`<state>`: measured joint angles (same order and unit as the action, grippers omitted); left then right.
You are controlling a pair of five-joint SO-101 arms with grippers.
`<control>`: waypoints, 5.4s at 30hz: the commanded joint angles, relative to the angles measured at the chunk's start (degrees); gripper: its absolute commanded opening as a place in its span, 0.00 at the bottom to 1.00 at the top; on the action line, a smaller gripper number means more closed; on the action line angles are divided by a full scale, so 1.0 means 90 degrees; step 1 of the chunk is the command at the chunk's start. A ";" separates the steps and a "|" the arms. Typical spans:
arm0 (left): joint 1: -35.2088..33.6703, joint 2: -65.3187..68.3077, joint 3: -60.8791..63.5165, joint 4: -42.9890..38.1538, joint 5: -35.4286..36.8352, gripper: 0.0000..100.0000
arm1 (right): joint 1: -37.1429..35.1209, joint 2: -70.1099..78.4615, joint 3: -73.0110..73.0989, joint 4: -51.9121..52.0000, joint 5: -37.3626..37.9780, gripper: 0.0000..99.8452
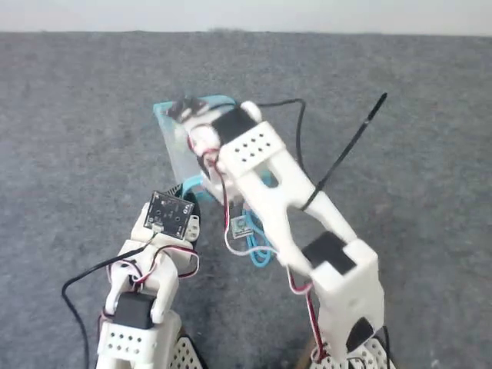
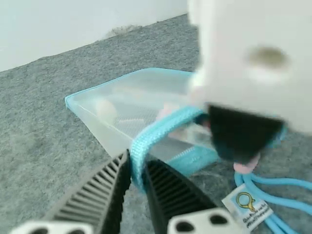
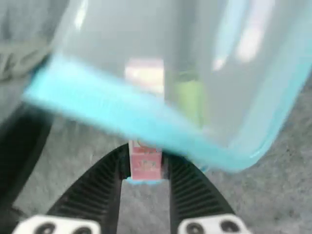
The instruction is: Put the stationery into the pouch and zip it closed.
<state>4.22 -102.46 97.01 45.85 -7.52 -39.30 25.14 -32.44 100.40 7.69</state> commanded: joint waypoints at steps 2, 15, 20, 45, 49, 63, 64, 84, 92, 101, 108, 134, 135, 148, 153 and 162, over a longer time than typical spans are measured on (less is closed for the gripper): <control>0.0098 -0.0098 -0.0044 0.0088 -0.0156 0.01 | 0.0396 0.0249 -0.1495 0.0181 -0.0264 0.01; 0.0303 -0.0098 -0.0044 0.0107 -0.0156 0.01 | -0.0142 0.0386 -0.2383 0.0239 -0.0215 0.25; 0.0303 -0.0098 -0.0044 0.0107 -0.0156 0.01 | 0.0132 -0.0054 -0.2364 0.0288 -0.0215 0.25; -0.0313 -0.0098 -0.1089 0.1153 -0.0156 0.01 | 0.1138 -0.6002 0.7385 -0.4850 0.1592 0.25; -0.0283 -0.0098 -0.1118 0.1201 -0.0156 0.01 | 0.1177 -0.6247 0.8527 -0.5651 0.2100 0.26; -0.0274 -0.0098 -0.1099 0.1192 -0.0156 0.01 | 0.0454 -0.5495 0.8684 -0.6608 0.1182 0.25; -0.0264 -0.0098 -0.1099 0.1192 -0.0156 0.01 | 0.0308 -0.5465 0.8674 -0.6608 0.1182 0.25; -0.0010 -0.0107 -0.1314 0.1192 -0.0137 0.01 | 0.0278 -0.9656 0.9495 -0.4791 0.1172 0.25; -0.0010 -0.0107 -0.1294 0.1201 -0.0137 0.01 | 0.0650 -0.7907 0.9905 -0.6032 0.2012 0.25; -0.0010 -0.0107 -0.1294 0.1211 -0.0137 0.01 | 0.0650 -0.6276 0.9895 -0.7868 0.2794 0.25; 0.0029 -0.0107 -0.1284 0.1221 -0.0137 0.01 | 0.0630 -0.6071 0.9827 -0.8669 0.2940 0.25; 0.0029 -0.0098 -0.1197 0.1182 -0.0127 0.01 | 0.0698 -0.6139 0.9895 -0.8210 0.3487 0.01; 0.0029 -0.0098 -0.1206 0.1182 -0.0127 0.01 | 0.0806 -0.6139 0.9856 -0.8103 0.3282 0.01; -0.1114 -0.0244 -0.2095 0.1192 0.0879 0.19 | 0.1070 -0.6120 0.8107 -0.5319 0.1475 0.01; -0.1309 -0.0244 -0.2173 0.1231 0.1104 0.18 | 0.1158 -0.6061 0.7668 -0.4918 0.1289 0.01; -0.2969 -0.0225 -0.2212 0.0557 0.1758 0.18 | 0.1245 -0.5465 0.7248 -0.4537 0.1172 0.01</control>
<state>-15.82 -102.81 82.15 54.37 6.55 -31.65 -26.73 33.05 57.85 19.30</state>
